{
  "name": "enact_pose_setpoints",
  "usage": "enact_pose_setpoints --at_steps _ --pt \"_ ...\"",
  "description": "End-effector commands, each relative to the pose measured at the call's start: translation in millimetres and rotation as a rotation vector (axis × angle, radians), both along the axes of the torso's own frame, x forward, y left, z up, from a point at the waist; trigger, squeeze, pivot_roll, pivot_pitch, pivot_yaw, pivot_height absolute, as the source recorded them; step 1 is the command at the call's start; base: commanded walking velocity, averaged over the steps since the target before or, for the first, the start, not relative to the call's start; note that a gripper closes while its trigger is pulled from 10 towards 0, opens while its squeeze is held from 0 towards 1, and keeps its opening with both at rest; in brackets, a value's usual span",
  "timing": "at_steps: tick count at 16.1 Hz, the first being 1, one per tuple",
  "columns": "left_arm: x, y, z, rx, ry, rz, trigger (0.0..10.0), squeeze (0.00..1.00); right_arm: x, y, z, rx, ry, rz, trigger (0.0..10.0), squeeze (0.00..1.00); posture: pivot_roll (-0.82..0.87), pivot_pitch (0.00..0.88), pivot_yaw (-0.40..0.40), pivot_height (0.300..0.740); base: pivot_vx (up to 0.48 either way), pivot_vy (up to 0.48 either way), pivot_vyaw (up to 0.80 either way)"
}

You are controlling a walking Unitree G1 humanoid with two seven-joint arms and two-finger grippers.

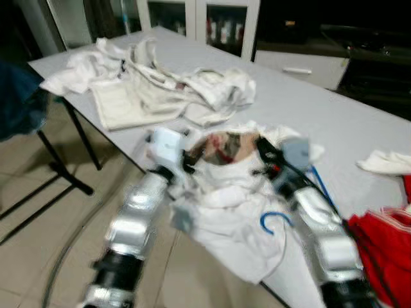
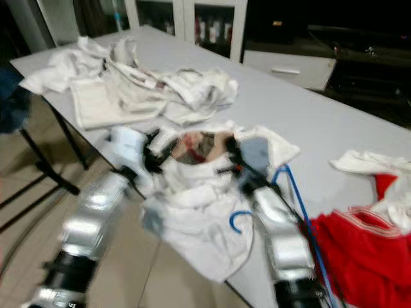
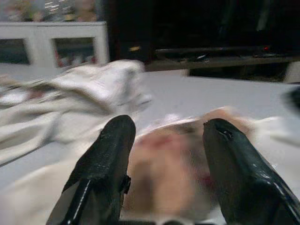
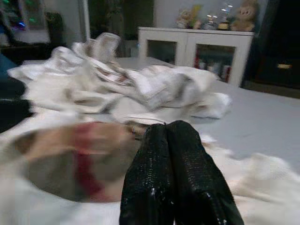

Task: Hang hanger

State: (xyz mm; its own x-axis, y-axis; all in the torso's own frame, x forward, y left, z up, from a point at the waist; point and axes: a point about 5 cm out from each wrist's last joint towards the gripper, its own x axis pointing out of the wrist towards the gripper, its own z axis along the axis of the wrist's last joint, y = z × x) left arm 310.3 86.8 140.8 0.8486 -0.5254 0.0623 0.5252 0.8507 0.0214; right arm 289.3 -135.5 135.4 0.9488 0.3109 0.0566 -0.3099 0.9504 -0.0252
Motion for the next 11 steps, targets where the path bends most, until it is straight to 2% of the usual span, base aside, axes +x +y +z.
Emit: enact_pose_setpoints --at_steps 1,11 --pt "2.3 8.9 3.0 0.017 -0.015 0.024 10.0 0.0 1.4 5.5 5.0 0.021 -0.016 0.013 10.0 0.0 0.04 0.0 -0.002 0.723 0.326 0.0 0.0" --pt "3.7 9.4 3.1 0.021 -0.014 0.024 10.0 0.0 2.8 7.7 6.2 0.029 -0.021 0.004 10.0 0.0 0.04 0.0 0.001 0.723 0.322 0.0 0.0"
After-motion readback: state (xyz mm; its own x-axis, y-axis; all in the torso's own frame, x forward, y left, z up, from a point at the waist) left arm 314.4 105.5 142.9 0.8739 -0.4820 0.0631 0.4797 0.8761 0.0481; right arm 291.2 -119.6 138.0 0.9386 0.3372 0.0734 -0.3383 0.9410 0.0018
